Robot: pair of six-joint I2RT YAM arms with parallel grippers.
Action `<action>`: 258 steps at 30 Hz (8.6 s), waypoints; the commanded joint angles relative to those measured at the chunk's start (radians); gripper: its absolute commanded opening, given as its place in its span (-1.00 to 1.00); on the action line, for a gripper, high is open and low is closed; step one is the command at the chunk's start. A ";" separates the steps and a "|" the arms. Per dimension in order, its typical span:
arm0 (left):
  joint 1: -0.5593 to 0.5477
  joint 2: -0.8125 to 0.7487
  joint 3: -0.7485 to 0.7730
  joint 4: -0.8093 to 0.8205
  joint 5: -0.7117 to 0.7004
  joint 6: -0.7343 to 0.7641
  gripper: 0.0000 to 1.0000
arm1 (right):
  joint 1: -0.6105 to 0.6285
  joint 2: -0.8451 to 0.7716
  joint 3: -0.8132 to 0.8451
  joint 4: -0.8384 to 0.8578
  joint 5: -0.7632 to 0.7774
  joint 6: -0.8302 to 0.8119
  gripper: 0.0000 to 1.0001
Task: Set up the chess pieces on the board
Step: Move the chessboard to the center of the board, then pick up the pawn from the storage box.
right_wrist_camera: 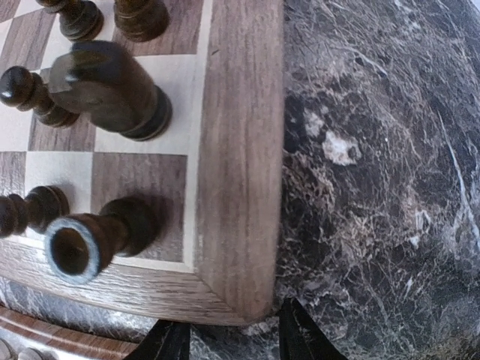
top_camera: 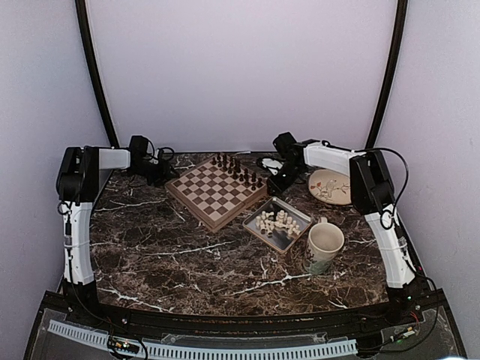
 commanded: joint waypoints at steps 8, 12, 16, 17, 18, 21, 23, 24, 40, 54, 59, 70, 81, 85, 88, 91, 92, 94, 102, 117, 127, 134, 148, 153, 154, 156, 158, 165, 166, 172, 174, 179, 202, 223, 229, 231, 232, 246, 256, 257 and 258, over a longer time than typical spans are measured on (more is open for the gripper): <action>-0.018 -0.294 -0.305 -0.099 -0.003 0.056 -0.07 | 0.079 0.067 0.088 0.066 -0.057 -0.043 -0.21; -0.019 -0.379 -0.408 -0.091 -0.021 0.060 -0.07 | 0.100 0.069 0.091 0.071 -0.070 -0.053 -0.21; -0.019 -0.450 -0.490 -0.089 -0.030 0.054 -0.07 | 0.123 0.067 0.090 0.072 -0.075 -0.063 -0.21; -0.019 -0.473 -0.505 -0.089 -0.034 0.055 -0.07 | 0.128 0.066 0.090 0.074 -0.076 -0.063 -0.21; -0.020 -0.489 -0.524 -0.090 -0.038 0.056 -0.07 | 0.136 0.066 0.090 0.076 -0.077 -0.066 -0.21; -0.020 -0.529 -0.566 -0.092 -0.044 0.059 -0.07 | 0.152 0.067 0.094 0.079 -0.079 -0.071 -0.21; -0.019 -0.551 -0.593 -0.094 -0.048 0.060 -0.07 | 0.163 0.066 0.094 0.079 -0.080 -0.076 -0.22; -0.020 -0.561 -0.609 -0.093 -0.049 0.060 -0.07 | 0.169 0.065 0.094 0.079 -0.080 -0.080 -0.22; -0.016 -0.541 -0.475 -0.075 -0.215 0.051 0.32 | 0.201 -0.079 -0.055 0.167 -0.034 -0.003 -0.09; -0.016 -0.187 -0.167 -0.182 -0.113 0.099 0.27 | 0.208 0.002 0.035 0.097 -0.126 -0.008 -0.03; -0.018 -0.188 -0.210 -0.192 -0.049 0.112 0.14 | 0.217 0.021 0.026 0.089 -0.144 -0.049 -0.03; -0.045 -0.416 -0.529 -0.115 -0.074 0.082 -0.03 | 0.268 0.055 0.019 0.021 -0.216 -0.089 -0.08; -0.044 -0.585 -0.654 -0.108 -0.162 0.054 -0.02 | 0.273 -0.061 -0.043 0.074 -0.152 -0.032 -0.07; -0.044 -0.587 -0.625 -0.084 -0.158 0.033 0.05 | 0.231 -0.143 -0.104 0.163 -0.148 0.073 -0.02; -0.043 -0.562 -0.594 -0.069 -0.167 0.030 0.09 | 0.198 -0.164 -0.124 0.207 -0.114 0.181 -0.02; -0.042 -0.506 -0.556 -0.071 -0.168 0.030 0.10 | 0.179 -0.158 -0.145 0.236 -0.105 0.267 0.05; -0.043 -0.487 -0.543 -0.072 -0.162 0.029 0.10 | 0.179 -0.143 -0.136 0.229 -0.107 0.283 0.06; -0.042 -0.456 -0.521 -0.068 -0.142 0.023 0.09 | 0.178 -0.097 -0.112 0.209 -0.119 0.321 0.05; -0.044 -0.417 -0.503 -0.095 -0.137 0.007 -0.09 | 0.182 -0.040 -0.119 0.219 -0.156 0.395 -0.16; -0.112 -0.548 -0.746 -0.134 -0.208 -0.010 -0.53 | 0.315 -0.004 -0.221 0.229 -0.314 0.399 -0.56; -0.146 -0.814 -1.028 -0.086 -0.259 -0.134 -0.57 | 0.414 -0.103 -0.393 0.289 -0.359 0.415 -0.61; -0.171 -0.941 -1.105 -0.117 -0.254 -0.150 -0.56 | 0.508 -0.170 -0.467 0.284 -0.296 0.363 -0.61; -0.238 -1.086 -1.220 -0.092 -0.254 -0.204 -0.55 | 0.655 -0.279 -0.585 0.313 -0.093 0.244 -0.61; -0.239 -1.112 -1.227 -0.105 -0.286 -0.228 -0.55 | 0.656 -0.318 -0.588 0.306 -0.012 0.198 -0.62; -0.239 -1.123 -1.221 -0.113 -0.293 -0.229 -0.55 | 0.654 -0.334 -0.589 0.305 -0.005 0.187 -0.62; -0.240 -1.139 -1.206 -0.144 -0.322 -0.224 -0.51 | 0.645 -0.370 -0.595 0.310 -0.004 0.172 -0.62; -0.239 -1.146 -1.179 -0.176 -0.354 -0.214 -0.50 | 0.632 -0.407 -0.595 0.311 -0.021 0.161 -0.61; -0.240 -1.210 -1.063 -0.192 -0.387 -0.174 -0.40 | 0.505 -0.537 -0.537 0.238 -0.204 0.132 -0.45; -0.240 -1.213 -1.038 -0.174 -0.369 -0.150 -0.38 | 0.477 -0.558 -0.534 0.230 -0.214 0.124 -0.41; -0.257 -1.162 -0.867 -0.106 -0.315 0.000 -0.22 | 0.271 -0.653 -0.537 0.167 -0.230 0.050 -0.13; -0.281 -1.135 -0.823 -0.067 -0.310 0.057 -0.18 | 0.192 -0.668 -0.542 0.135 -0.241 0.029 -0.11; -0.372 -1.050 -0.739 0.048 -0.315 0.182 -0.16 | 0.010 -0.709 -0.576 0.079 -0.263 -0.017 -0.08; -0.705 -0.305 -0.103 -0.067 -0.305 0.373 -0.30 | -0.214 -0.845 -0.830 0.097 -0.394 -0.128 -0.36; -0.715 -0.320 -0.085 -0.182 -0.377 0.343 -0.27 | -0.249 -1.204 -1.103 0.218 -0.434 -0.114 -0.30; -0.717 -0.345 -0.106 -0.179 -0.393 0.314 -0.27 | -0.250 -1.234 -1.171 0.284 -0.495 -0.098 -0.28; -0.717 -0.353 -0.107 -0.177 -0.429 0.315 -0.27 | -0.251 -1.239 -1.190 0.309 -0.512 -0.094 -0.28; -0.717 -0.353 -0.098 -0.182 -0.448 0.315 -0.26 | -0.251 -1.241 -1.194 0.313 -0.509 -0.090 -0.27; -0.723 -0.211 0.009 -0.183 -0.337 0.430 -0.15 | -0.251 -1.184 -1.176 0.405 -0.361 -0.013 -0.29; -0.745 -0.147 0.032 -0.193 -0.295 0.498 -0.12 | -0.244 -0.922 -0.948 0.308 -0.428 -0.032 -0.26; -0.748 -0.140 0.035 -0.189 -0.291 0.500 -0.12 | -0.244 -0.907 -0.948 0.326 -0.434 -0.031 -0.27; -0.750 -0.134 0.039 -0.185 -0.288 0.501 -0.12 | -0.243 -0.900 -0.955 0.349 -0.439 -0.023 -0.27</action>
